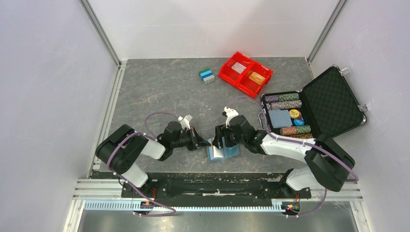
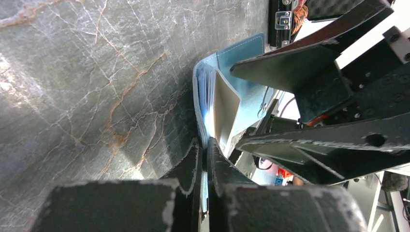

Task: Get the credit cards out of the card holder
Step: Open the card holder at the center of the board.

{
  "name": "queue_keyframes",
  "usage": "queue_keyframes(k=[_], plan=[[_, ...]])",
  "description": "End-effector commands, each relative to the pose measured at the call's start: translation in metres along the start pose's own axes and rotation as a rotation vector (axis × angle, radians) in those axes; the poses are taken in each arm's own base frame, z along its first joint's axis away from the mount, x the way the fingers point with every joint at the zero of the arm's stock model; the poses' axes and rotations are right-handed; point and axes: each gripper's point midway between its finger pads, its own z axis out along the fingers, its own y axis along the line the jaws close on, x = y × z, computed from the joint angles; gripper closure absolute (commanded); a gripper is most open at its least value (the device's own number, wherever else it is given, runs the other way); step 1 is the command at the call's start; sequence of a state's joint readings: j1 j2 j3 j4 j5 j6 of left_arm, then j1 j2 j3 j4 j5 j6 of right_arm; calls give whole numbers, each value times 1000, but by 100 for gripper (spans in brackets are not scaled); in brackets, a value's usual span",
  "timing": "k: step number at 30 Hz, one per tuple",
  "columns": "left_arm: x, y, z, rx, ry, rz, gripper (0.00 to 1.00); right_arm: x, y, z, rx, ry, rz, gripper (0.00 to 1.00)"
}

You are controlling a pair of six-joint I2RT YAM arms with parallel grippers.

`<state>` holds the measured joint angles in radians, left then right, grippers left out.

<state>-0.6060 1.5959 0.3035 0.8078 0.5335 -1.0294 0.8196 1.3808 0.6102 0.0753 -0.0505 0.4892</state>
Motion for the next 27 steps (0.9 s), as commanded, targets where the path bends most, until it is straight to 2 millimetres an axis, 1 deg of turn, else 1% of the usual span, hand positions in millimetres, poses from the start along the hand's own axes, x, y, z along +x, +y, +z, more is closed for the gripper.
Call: queue_keyframes(k=[1,5,8,10,12,14,16,17,20,25,27], plan=[[-1,-9,-1,28,-11,20,98,-20,20,10,-41,-63,5,26],[-1,-10,-2,31,-11,20,98,-13,14,15,-6,-42,-4,27],[-1,-9,-2,25,-10,18,98,-9,3,16,51,-38,-11,29],[-1,-6,-2,9,-12,15,98,-7,-4,13,83,-33,-20,30],[1,2,-2,-31,-5,7,98,-8,-10,9,112,-36,-39,30],[2,4,-2,-34,-4,9,98,-8,-19,2,159,-37,-61,30],[2,5,-3,-41,-1,9,98,-12,-22,-4,171,-51,-78,30],[3,6,-3,-47,3,12,98,-7,-25,-8,183,-35,-90,30],[4,8,-3,-52,5,15,98,-4,-33,-15,212,-27,-114,30],[4,7,-5,-57,8,22,98,5,-62,-31,285,-16,-110,32],[4,7,-6,-61,9,26,98,11,-78,-38,337,-16,-108,32]])
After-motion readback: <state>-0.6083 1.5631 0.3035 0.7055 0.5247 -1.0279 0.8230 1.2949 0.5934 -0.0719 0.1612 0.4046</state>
